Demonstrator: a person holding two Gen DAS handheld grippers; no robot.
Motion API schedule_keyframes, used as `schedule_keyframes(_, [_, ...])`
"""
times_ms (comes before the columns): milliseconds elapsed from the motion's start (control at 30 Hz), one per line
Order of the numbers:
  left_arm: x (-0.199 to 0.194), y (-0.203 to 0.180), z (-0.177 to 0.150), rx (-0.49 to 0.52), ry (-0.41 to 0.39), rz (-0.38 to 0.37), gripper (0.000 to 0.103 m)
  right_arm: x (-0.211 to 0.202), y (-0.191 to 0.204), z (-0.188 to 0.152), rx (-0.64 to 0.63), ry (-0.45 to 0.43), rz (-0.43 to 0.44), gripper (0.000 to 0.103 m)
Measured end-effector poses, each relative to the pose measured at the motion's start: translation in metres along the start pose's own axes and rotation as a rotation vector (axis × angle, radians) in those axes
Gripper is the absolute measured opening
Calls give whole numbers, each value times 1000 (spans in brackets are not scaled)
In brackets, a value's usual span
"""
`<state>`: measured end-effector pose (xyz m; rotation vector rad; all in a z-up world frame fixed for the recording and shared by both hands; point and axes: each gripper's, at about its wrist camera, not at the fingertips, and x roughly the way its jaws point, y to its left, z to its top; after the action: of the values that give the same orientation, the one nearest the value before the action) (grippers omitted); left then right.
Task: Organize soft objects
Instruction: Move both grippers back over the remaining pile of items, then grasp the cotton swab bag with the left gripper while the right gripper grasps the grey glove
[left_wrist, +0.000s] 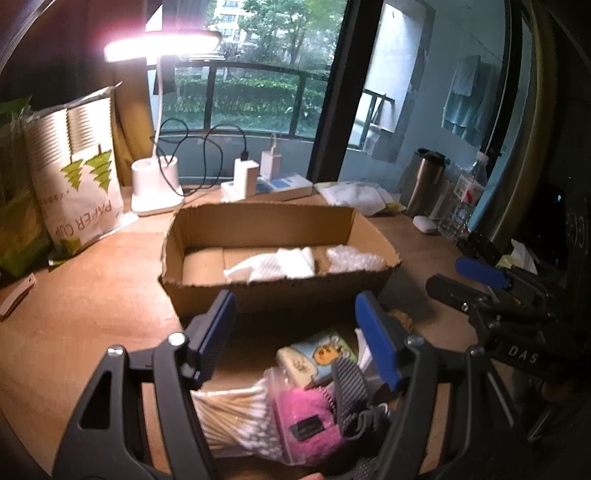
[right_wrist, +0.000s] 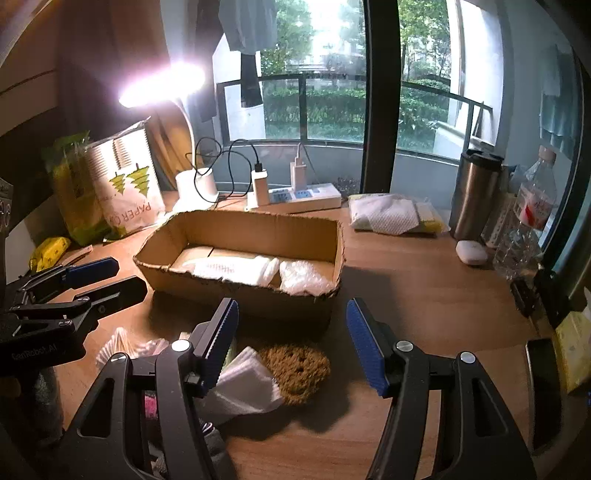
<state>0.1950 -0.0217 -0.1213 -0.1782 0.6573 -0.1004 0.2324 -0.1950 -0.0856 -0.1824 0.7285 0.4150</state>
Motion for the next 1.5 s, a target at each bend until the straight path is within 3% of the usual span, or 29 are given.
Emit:
schedule_keyframes(767, [-16, 19, -58, -36, 49, 3, 69, 2, 41, -55, -24, 79, 43, 65])
schedule_keyframes(1500, [-12, 27, -86, -62, 94, 31, 69, 20, 54, -97, -48, 195, 115, 64])
